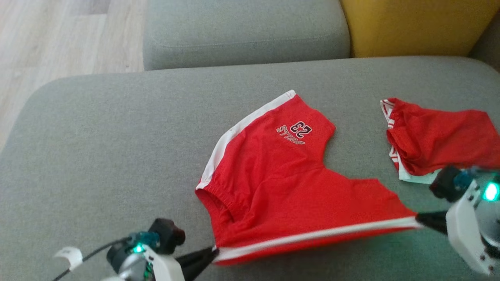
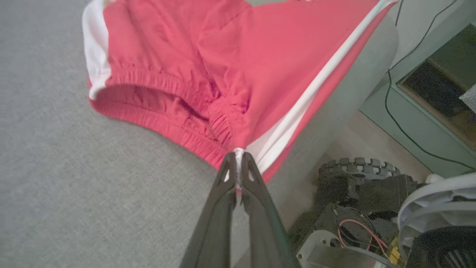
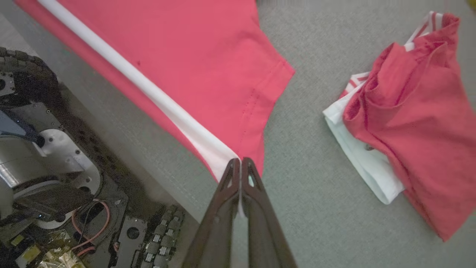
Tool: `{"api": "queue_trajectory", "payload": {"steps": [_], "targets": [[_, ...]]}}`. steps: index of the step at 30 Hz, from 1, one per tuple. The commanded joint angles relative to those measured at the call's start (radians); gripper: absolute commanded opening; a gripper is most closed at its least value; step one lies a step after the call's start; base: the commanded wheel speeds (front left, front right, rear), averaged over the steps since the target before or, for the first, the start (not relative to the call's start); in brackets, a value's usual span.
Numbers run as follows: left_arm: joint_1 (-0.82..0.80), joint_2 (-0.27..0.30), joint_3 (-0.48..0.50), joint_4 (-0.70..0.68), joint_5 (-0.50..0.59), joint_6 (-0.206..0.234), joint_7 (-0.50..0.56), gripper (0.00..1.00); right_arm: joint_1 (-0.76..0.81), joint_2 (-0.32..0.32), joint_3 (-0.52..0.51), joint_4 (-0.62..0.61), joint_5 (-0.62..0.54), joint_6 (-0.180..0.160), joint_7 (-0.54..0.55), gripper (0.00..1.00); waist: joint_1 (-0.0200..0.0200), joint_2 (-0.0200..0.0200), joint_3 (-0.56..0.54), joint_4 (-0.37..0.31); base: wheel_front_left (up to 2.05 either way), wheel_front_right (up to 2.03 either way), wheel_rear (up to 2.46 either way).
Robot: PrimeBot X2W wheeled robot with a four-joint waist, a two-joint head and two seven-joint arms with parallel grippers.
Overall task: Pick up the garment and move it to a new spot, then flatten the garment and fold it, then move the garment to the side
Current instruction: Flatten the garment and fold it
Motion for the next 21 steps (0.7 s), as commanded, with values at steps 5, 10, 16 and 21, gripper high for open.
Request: {"api": "queue_trajectory", "payload": {"steps": [5, 10, 16, 21], "targets": [[-0.096, 0.055, 0.100, -0.047, 0.006, 0.041, -0.014, 0.00, -0.111, -0.046, -0.024, 0.018, -0.002, -0.001, -0.038, 0.00, 0.0001, -0.0001, 0.046, 0.007, 0.00, 0.00, 0.00], [-0.192, 0.031, 0.148, -0.041, 0.017, 0.043, -0.029, 0.00, -0.264, -0.003, -0.027, 0.055, -0.036, -0.001, -0.048, 0.00, 0.0001, -0.0001, 0.120, 0.045, 0.00, 0.00, 0.00], [-0.300, -0.036, 0.161, 0.018, 0.028, 0.010, -0.038, 0.00, -0.407, 0.049, -0.022, 0.125, -0.088, -0.001, -0.035, 0.00, 0.0001, -0.0001, 0.204, 0.105, 0.00, 0.00, 0.00], [-0.387, -0.106, 0.155, 0.104, 0.041, -0.031, -0.051, 0.00, -0.490, 0.095, -0.020, 0.150, -0.190, -0.001, -0.004, 0.00, 0.0001, -0.0001, 0.281, 0.154, 0.00, 0.00, 0.00]]}}
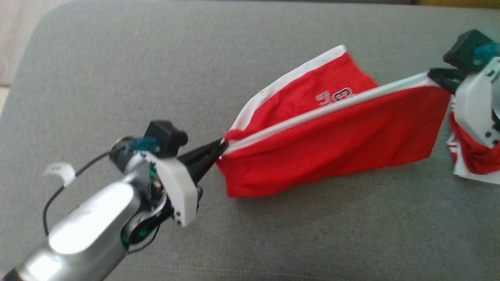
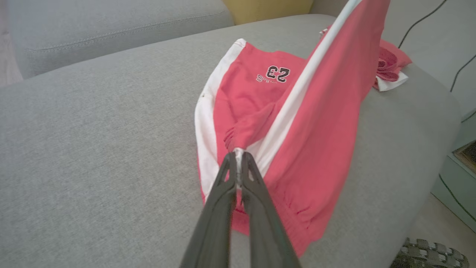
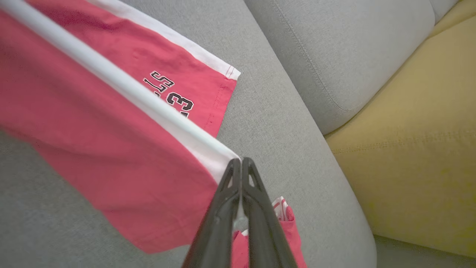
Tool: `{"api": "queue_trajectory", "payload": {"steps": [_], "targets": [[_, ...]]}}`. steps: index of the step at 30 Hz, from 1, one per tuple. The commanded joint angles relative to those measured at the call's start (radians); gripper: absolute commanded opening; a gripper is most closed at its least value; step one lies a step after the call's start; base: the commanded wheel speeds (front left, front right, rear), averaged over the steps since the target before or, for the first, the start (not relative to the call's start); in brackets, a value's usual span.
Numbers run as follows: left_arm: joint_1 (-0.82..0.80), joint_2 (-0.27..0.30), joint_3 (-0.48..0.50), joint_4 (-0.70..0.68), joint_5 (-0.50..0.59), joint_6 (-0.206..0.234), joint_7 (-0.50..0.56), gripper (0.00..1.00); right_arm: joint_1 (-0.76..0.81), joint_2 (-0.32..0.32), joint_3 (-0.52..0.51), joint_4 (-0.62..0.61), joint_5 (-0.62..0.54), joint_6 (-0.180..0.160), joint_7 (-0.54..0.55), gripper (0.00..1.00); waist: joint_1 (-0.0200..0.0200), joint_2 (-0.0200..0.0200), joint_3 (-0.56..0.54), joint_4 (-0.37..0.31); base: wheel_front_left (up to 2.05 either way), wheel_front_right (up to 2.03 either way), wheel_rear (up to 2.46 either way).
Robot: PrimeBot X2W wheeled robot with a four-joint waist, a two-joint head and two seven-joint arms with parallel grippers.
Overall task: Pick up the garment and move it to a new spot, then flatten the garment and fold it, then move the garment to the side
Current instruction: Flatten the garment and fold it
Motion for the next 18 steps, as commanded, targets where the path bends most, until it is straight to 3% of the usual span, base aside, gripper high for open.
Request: {"api": "queue_trajectory", "payload": {"steps": [1, 6, 18], "targets": [[-0.067, 0.018, 0.049, -0.002, 0.013, -0.004, -0.011, 0.00, 0.004, -0.013, -0.017, -0.011, -0.038, -0.001, 0.014, 0.00, -0.0001, 0.0000, 0.058, 0.047, 0.00, 0.00, 0.00], [-0.136, -0.041, 0.041, 0.091, 0.025, -0.031, -0.036, 0.00, -0.034, 0.006, -0.017, 0.003, -0.131, -0.001, 0.022, 0.00, -0.0001, 0.0000, 0.118, 0.087, 0.00, 0.00, 0.00], [-0.221, -0.128, 0.002, 0.234, 0.028, -0.070, -0.100, 0.00, -0.089, 0.057, -0.017, 0.125, -0.224, -0.001, -0.091, 0.00, -0.0001, 0.0000, 0.188, 0.148, 0.00, 0.00, 0.00]]}}
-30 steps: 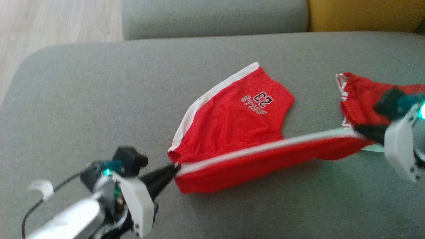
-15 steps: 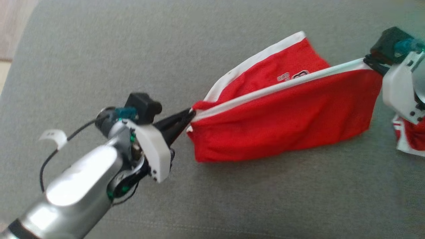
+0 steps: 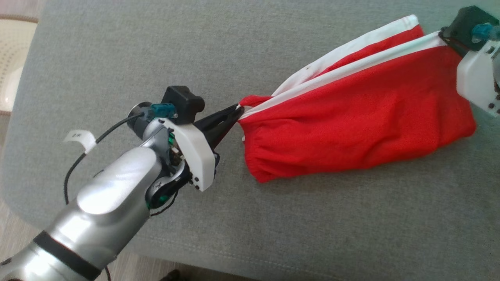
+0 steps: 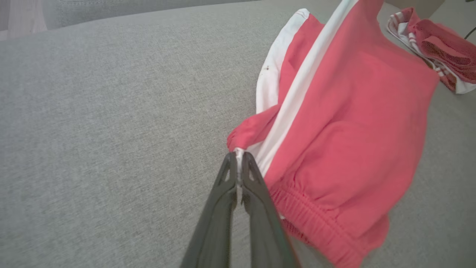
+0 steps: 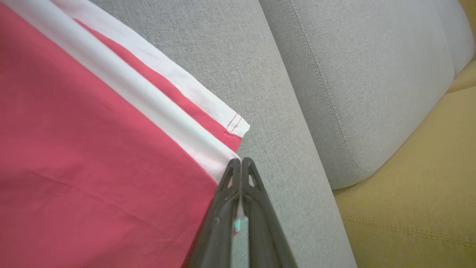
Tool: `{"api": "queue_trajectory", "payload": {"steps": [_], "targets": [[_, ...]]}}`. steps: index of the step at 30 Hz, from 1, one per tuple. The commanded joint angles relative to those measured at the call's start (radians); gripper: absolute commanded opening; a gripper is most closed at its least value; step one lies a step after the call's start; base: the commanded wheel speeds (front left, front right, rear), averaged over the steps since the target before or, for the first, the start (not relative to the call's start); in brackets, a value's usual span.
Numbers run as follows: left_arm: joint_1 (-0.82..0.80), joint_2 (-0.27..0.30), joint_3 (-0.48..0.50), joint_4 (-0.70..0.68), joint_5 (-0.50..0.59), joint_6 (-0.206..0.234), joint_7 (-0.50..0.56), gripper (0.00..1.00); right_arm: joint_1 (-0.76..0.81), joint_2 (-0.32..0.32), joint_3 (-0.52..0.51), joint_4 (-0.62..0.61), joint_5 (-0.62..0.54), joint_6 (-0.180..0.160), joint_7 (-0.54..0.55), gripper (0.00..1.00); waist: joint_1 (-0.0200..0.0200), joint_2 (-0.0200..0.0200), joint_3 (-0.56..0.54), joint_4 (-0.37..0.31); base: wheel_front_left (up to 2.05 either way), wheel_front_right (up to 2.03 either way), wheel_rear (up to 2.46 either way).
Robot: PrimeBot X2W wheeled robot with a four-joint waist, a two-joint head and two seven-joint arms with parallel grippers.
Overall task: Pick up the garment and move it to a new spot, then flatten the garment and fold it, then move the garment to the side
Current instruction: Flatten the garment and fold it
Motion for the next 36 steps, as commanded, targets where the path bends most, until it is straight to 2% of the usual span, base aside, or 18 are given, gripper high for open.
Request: {"api": "queue_trajectory", "payload": {"steps": [1, 10, 13, 14, 15, 16, 17, 18, 19, 20, 28, 36], "targets": [[-0.057, 0.018, 0.028, -0.001, 0.003, -0.005, -0.015, 0.00, -0.008, -0.007, -0.017, 0.009, -0.019, -0.001, -0.023, 0.00, -0.0001, 0.0000, 0.016, 0.015, 0.00, 0.00, 0.00], [-0.091, -0.010, 0.016, 0.044, -0.003, -0.011, -0.050, 0.00, -0.044, 0.035, -0.017, 0.101, -0.022, -0.001, -0.143, 0.00, -0.0001, 0.0000, 0.052, 0.033, 0.00, 0.00, 0.00], [-0.101, -0.016, 0.010, 0.059, -0.004, -0.013, -0.059, 0.00, -0.038, 0.052, -0.017, 0.135, -0.006, -0.001, -0.142, 0.00, -0.0001, 0.0000, 0.061, 0.036, 0.00, 0.00, 0.00], [-0.105, -0.019, 0.007, 0.064, -0.003, -0.013, -0.062, 0.00, -0.038, 0.056, -0.017, 0.144, -0.007, -0.001, -0.144, 0.03, -0.0001, 0.0000, 0.062, 0.036, 0.00, 0.00, 0.00], [-0.110, -0.021, 0.003, 0.070, 0.000, -0.013, -0.066, 0.00, -0.040, 0.060, -0.017, 0.153, -0.001, -0.001, -0.154, 0.86, -0.0001, 0.0000, 0.063, 0.036, 0.00, 0.00, 0.00], [-0.113, -0.024, -0.001, 0.076, 0.003, -0.014, -0.068, 0.00, -0.043, 0.065, -0.017, 0.168, 0.012, -0.001, -0.161, 1.00, -0.0001, 0.0000, 0.062, 0.036, 0.00, 0.00, 0.00], [-0.117, -0.027, -0.006, 0.081, 0.005, -0.014, -0.071, 0.02, -0.042, 0.070, -0.017, 0.179, 0.017, -0.001, -0.165, 1.00, -0.0001, 0.0000, 0.061, 0.035, 0.00, 0.00, 0.00], [-0.119, -0.030, -0.008, 0.086, 0.008, -0.014, -0.077, 0.46, -0.038, 0.075, -0.017, 0.187, 0.021, -0.001, -0.167, 1.00, -0.0001, 0.0000, 0.058, 0.033, 0.00, 0.00, 0.00], [-0.120, -0.032, -0.009, 0.092, 0.009, -0.014, -0.083, 0.85, -0.033, 0.079, -0.017, 0.193, 0.021, -0.001, -0.170, 1.00, -0.0001, 0.0000, 0.054, 0.030, 0.00, 0.00, 0.00], [-0.121, -0.033, -0.010, 0.098, 0.010, -0.014, -0.087, 1.00, -0.028, 0.081, -0.017, 0.199, 0.020, -0.001, -0.173, 1.00, -0.0001, 0.0000, 0.048, 0.027, 0.00, 0.00, 0.00], [-0.100, -0.004, 0.012, 0.134, 0.001, 0.013, -0.123, 1.00, -0.043, 0.132, -0.025, 0.323, 0.126, -0.001, -0.269, 1.00, -0.0001, 0.0000, -0.026, -0.028, 0.00, 0.00, 0.00], [-0.052, 0.043, 0.082, 0.118, -0.041, 0.083, -0.177, 1.00, 0.017, 0.232, -0.126, 0.485, 0.212, -0.001, -0.472, 1.00, -0.0001, 0.0000, -0.143, -0.099, 0.00, 0.00, 0.00]]}}
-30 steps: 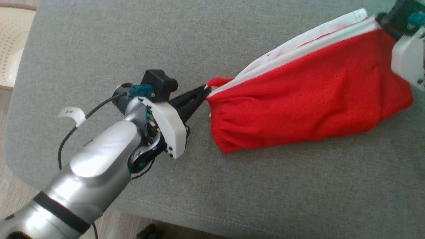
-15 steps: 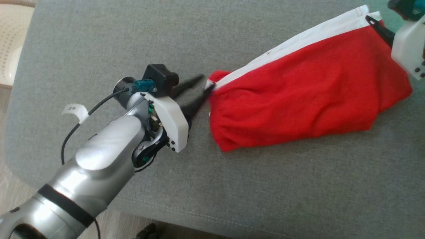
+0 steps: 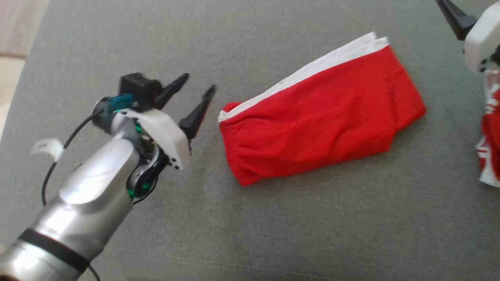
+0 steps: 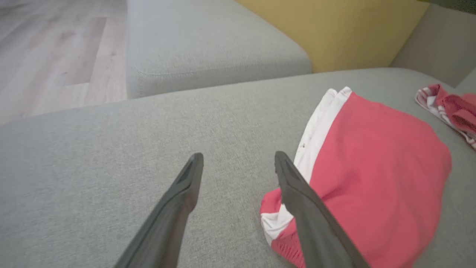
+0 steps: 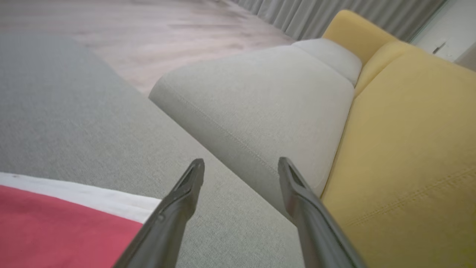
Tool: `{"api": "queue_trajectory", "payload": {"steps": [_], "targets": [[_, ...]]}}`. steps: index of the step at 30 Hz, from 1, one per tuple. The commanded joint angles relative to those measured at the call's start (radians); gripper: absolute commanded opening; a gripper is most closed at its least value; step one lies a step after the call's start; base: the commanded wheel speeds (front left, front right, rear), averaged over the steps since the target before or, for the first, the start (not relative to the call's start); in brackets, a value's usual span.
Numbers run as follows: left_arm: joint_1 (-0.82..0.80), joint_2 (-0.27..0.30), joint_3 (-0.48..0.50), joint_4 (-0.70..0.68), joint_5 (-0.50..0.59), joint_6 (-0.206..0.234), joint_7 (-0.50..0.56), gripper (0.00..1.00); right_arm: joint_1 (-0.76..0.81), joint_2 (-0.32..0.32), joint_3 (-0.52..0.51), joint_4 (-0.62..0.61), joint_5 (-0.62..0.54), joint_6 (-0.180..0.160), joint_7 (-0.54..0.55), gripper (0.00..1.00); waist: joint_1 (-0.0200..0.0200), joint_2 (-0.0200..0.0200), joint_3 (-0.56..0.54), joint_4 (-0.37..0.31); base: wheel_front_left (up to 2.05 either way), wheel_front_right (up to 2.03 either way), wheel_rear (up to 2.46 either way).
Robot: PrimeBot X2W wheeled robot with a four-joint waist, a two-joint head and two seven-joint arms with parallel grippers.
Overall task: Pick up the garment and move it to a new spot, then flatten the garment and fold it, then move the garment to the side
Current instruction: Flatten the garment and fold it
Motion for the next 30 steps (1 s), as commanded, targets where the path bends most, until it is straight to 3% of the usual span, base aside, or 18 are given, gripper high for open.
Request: {"api": "queue_trajectory", "payload": {"steps": [1, 8, 14, 20, 25, 30], "targets": [[-0.013, 0.045, 0.060, -0.031, -0.012, 0.018, -0.022, 1.00, 0.044, 0.010, -0.030, 0.017, 0.012, -0.001, -0.042, 1.00, 0.0001, 0.0000, -0.058, -0.043, 0.00, 0.00, 0.00], [0.064, 0.070, 0.144, -0.084, -0.056, 0.093, -0.090, 1.00, 0.154, 0.106, -0.156, 0.114, 0.045, -0.001, -0.188, 1.00, 0.0001, 0.0000, -0.155, -0.096, 0.00, 0.00, 0.00], [0.142, 0.074, 0.225, -0.140, -0.066, 0.145, -0.118, 1.00, 0.247, 0.168, -0.270, 0.132, 0.044, -0.001, -0.230, 1.00, 0.0001, 0.0000, -0.205, -0.129, 0.00, 0.00, 0.00], [0.263, 0.027, 0.373, -0.263, 0.035, 0.191, -0.122, 1.00, 0.404, 0.228, -0.501, 0.047, -0.033, -0.001, -0.238, 1.00, 0.0001, 0.0000, -0.233, -0.153, 0.00, 0.00, 0.00], [0.435, -0.065, 0.553, -0.373, 0.186, 0.164, -0.122, 1.00, 0.662, 0.327, -0.774, -0.174, -0.254, -0.001, -0.238, 1.00, 0.0001, 0.0000, -0.242, -0.178, 0.00, 0.00, 0.00], [0.557, -0.168, 0.687, -0.415, 0.276, 0.096, -0.122, 1.00, 0.873, 0.457, -0.961, -0.337, -0.406, -0.001, -0.238, 1.00, 0.0001, 0.0000, -0.247, -0.188, 0.00, 0.00, 0.00]]}}
